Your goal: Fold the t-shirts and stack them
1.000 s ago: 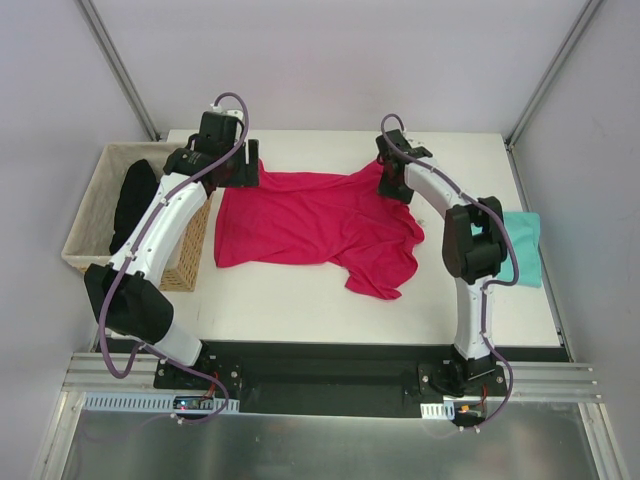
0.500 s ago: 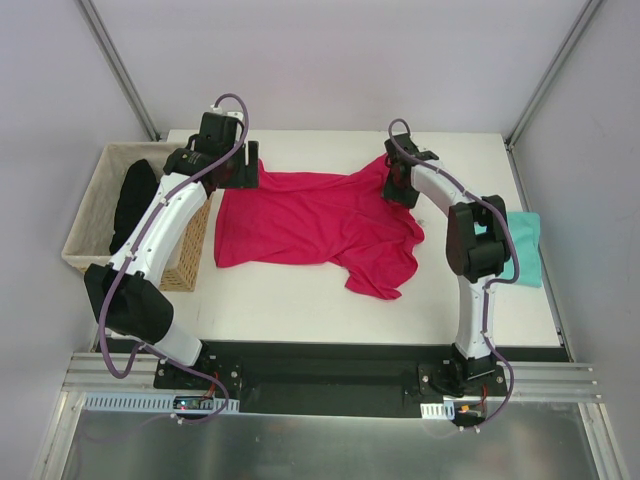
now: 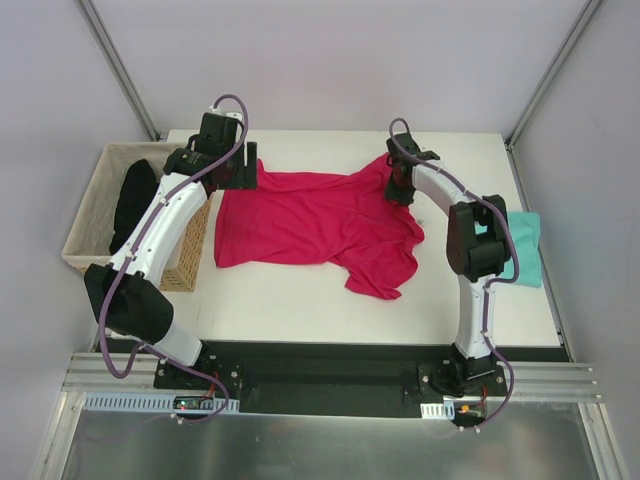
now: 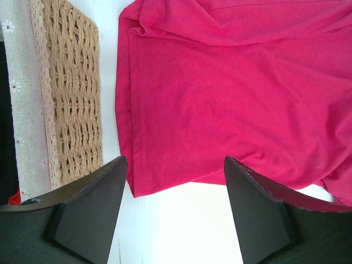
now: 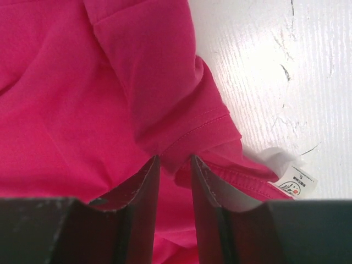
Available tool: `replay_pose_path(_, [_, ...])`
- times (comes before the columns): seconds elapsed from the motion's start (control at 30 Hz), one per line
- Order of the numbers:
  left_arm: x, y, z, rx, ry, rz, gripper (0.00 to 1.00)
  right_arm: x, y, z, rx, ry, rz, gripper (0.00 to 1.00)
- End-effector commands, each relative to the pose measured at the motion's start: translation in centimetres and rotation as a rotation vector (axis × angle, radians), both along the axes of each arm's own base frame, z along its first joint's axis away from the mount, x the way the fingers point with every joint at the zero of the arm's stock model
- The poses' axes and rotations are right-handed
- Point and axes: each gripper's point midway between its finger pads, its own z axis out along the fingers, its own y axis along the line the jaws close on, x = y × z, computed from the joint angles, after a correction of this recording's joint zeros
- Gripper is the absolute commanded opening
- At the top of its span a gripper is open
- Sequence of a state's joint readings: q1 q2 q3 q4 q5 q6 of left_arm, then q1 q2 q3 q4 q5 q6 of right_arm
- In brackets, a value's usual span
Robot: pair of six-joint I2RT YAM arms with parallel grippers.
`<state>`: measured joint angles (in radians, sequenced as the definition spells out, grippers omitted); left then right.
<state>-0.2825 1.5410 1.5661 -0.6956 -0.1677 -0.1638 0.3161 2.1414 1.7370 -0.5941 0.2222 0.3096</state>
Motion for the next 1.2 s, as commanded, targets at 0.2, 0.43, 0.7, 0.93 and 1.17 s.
replay_pose_path(0.2, [-0.3,0.1,2.1,0.002,-0.047,0.004,0.70,0.5,-0.4,-0.2,0.033,-0.004,-0.017,0.11])
replay_pose_path(0.43, [-0.3,-0.1,2.3,-0.006,-0.047,0.001,0.70,0.4,-2.2,0.7,0.009,-0.025,-0.061,0.01])
replay_pose_path(0.7, [-0.4,-0.3,2.4,-0.018,-0.047,-0.006,0.70,1.3,-6.4,3.4,-0.031,-0.094,-0.152,0.01])
replay_pose_path(0.93, [-0.6,-0.3,2.4,-0.018,-0.044,-0.007,0.70,2.4,-9.6,4.8,-0.041,-0.121,-0.204,0.01])
replay_pose_path(1.17, [-0.6,-0.2,2.6,-0.014,-0.046,-0.005,0.69,3.3,-11.2,5.1,-0.055,-0.130,-0.223,0.01])
